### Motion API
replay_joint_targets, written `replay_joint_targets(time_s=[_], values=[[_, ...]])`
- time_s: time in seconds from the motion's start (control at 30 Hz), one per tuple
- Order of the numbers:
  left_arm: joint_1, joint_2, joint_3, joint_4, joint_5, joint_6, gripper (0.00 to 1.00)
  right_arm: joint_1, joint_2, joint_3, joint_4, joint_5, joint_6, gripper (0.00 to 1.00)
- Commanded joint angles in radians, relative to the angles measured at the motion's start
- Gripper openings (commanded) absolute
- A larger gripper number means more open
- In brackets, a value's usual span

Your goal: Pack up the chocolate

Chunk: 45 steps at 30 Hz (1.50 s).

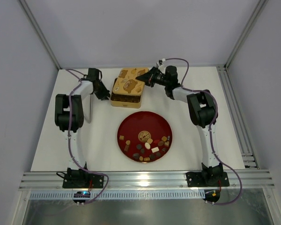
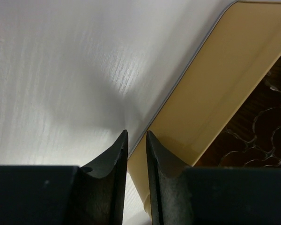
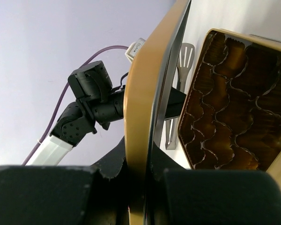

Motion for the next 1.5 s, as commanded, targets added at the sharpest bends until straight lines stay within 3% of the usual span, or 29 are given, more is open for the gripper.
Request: replay_joint_targets(time_s=[0.0,0.47,0.6,0.9,1.47], values=[[-0.016,-0.061,-0.035,0.051,0.013,-0.024,0.21,0.000,-0.001,0.037,0.059,-0.031,-0.013,0.04],[-0.023,-0.128,-0.108,0.079,0.023,-0.035,0.20,-0.007,0.033,0.067,-0.047,-0.108,-0.079,0.08],[-0.023,-0.138,-0.107,0.079,0.030,-0.033,0.20,-0.010,0.036,0.083,-0.093,-0.120,-0.099,0.13],[-0.023,-0.147,-0.107,0.073,0.035,-0.030,0.21,-0.026,0.013,0.084,-0.221,-0.119,-0.171,0.38],[-0.023,-0.141,-0.101,0.071,0.042,-0.025,0.21,-0.035,-0.036,0.126,-0.504,-0.082,-0.338,0.43]])
